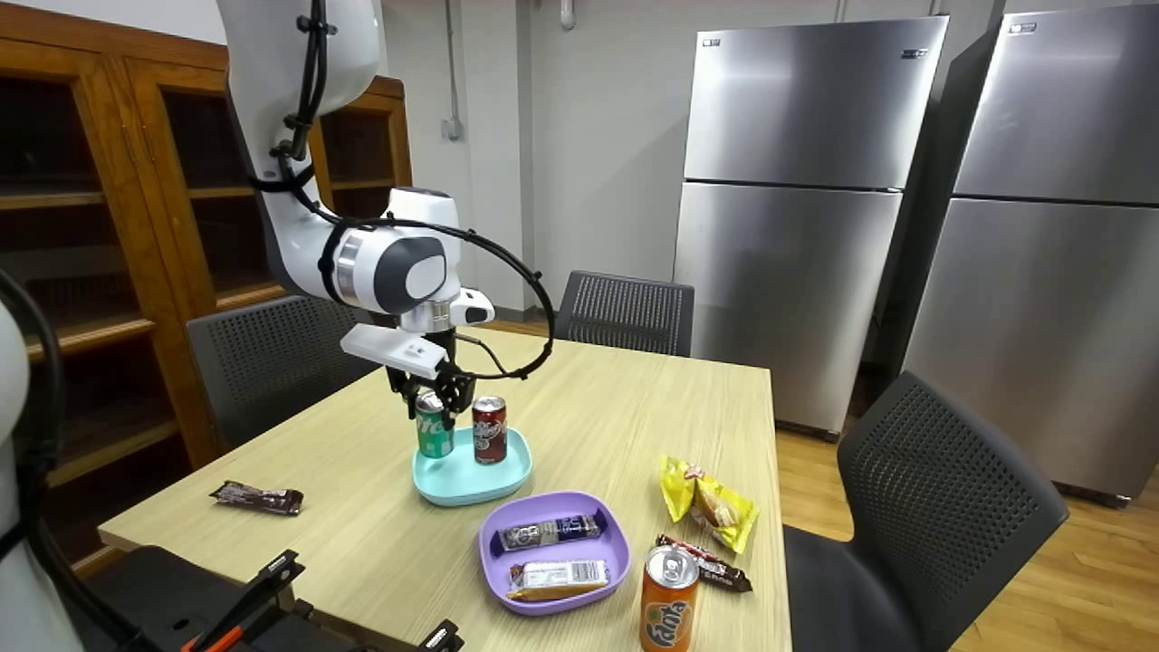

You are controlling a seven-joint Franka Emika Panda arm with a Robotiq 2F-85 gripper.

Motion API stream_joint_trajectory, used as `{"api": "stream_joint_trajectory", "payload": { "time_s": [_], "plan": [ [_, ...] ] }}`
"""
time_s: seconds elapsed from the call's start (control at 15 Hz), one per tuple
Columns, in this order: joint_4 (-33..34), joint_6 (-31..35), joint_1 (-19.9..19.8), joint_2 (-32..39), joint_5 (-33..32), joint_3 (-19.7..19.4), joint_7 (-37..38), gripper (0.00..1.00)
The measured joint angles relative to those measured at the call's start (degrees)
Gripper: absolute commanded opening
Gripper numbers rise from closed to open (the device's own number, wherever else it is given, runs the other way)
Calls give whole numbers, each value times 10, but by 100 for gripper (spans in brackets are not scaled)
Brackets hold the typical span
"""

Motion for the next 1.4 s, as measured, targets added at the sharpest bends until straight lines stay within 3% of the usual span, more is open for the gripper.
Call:
{"api": "stream_joint_trajectory", "payload": {
  "time_s": [0.53, 1.07, 1.13, 1.4],
  "plan": [
    [4, -7, 33, 13, -1, -32, 58, 38],
    [11, -8, 36, 26, -1, -39, 79, 38],
    [11, -8, 36, 28, -1, -40, 80, 88],
    [14, -8, 36, 32, -1, -40, 83, 100]
  ]
}}
